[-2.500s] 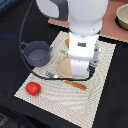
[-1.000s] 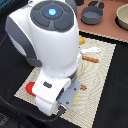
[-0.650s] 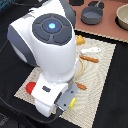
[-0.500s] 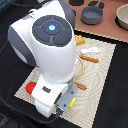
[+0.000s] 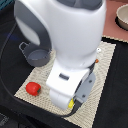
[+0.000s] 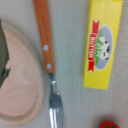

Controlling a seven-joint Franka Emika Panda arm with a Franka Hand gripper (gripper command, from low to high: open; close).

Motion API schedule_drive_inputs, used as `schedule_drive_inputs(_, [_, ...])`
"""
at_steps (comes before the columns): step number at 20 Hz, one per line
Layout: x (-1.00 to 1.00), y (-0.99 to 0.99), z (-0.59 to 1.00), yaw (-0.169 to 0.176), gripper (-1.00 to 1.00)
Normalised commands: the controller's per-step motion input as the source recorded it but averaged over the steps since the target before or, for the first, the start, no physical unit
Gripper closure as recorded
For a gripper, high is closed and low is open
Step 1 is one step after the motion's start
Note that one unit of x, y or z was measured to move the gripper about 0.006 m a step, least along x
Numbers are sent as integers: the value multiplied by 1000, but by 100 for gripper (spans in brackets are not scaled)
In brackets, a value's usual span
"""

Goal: Interact with the objects in diverse but meaningful ways.

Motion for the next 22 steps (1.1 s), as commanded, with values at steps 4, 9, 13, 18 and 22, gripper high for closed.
schedule_drive_inputs(4, [-189, 687, 204, 98, -100])
schedule_drive_inputs(9, [-423, 625, 18, 95, -100])
schedule_drive_inputs(13, [-548, 609, 0, 94, -100])
schedule_drive_inputs(18, [-690, 592, -166, 91, -100])
schedule_drive_inputs(22, [-721, 551, -252, 106, -100])
